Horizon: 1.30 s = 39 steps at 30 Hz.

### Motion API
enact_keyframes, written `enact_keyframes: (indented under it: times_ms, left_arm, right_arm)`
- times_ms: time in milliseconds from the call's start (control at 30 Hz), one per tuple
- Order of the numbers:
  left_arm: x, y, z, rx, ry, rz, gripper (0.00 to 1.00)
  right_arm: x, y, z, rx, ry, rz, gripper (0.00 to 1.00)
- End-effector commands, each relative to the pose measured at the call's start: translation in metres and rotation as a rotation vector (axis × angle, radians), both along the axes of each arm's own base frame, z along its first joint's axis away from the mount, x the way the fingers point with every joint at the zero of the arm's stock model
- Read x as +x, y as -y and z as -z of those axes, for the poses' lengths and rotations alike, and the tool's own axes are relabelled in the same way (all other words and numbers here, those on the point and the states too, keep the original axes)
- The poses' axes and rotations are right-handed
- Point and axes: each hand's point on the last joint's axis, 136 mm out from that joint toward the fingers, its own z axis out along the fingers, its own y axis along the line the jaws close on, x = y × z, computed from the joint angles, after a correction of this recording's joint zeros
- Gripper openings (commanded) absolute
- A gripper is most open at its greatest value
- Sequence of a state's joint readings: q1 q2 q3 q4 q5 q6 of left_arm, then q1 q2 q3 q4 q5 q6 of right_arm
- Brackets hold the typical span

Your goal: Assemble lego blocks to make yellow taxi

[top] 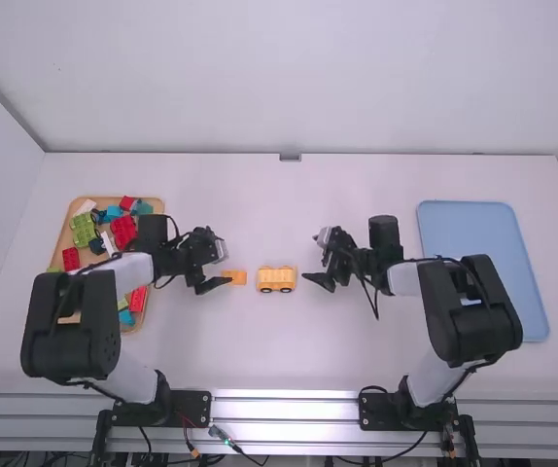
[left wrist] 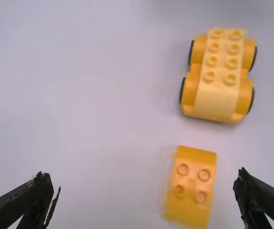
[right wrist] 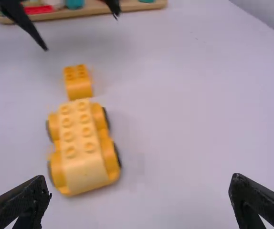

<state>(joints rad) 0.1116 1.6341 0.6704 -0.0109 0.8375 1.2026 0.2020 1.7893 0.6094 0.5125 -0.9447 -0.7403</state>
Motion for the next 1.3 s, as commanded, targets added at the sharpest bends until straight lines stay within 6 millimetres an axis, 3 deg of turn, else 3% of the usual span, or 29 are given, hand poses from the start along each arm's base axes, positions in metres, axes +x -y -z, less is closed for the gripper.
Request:
enact_keyframes:
  times_ms: [0,167,500,967,1133,1267]
  left_arm:
    - [-0.013,0.014,-0.002,-0.101,-0.027,0.033,0.99]
    - [-0.014,0.013,0.000,-0.106,-0.037,0.029,0.99]
    - [-0.013,0.011,0.035,-0.075,-0.110,0.076,0.99]
    - [-0.013,0.012,0.052,-0.057,-0.098,0.131,0.96]
    - [-0.012,0.011,0.052,-0.049,-0.080,0.141,0.88]
    - [-0.012,0.011,0.053,-0.047,-0.082,0.140,0.71]
  right_arm:
    - [-0.023,-0.013,-0.009,0.063,0.024,-0.096,0.99]
    - [-0.028,-0.028,0.002,0.062,0.026,-0.138,0.99]
    - [-0.026,-0.051,0.029,0.047,-0.037,-0.193,0.99]
    - [-0.025,-0.051,0.031,0.044,-0.045,-0.192,0.99]
    - [-0.027,-0.051,0.036,0.047,-0.072,-0.189,0.99]
    - [-0.029,-0.053,0.040,0.043,-0.082,-0.195,0.99]
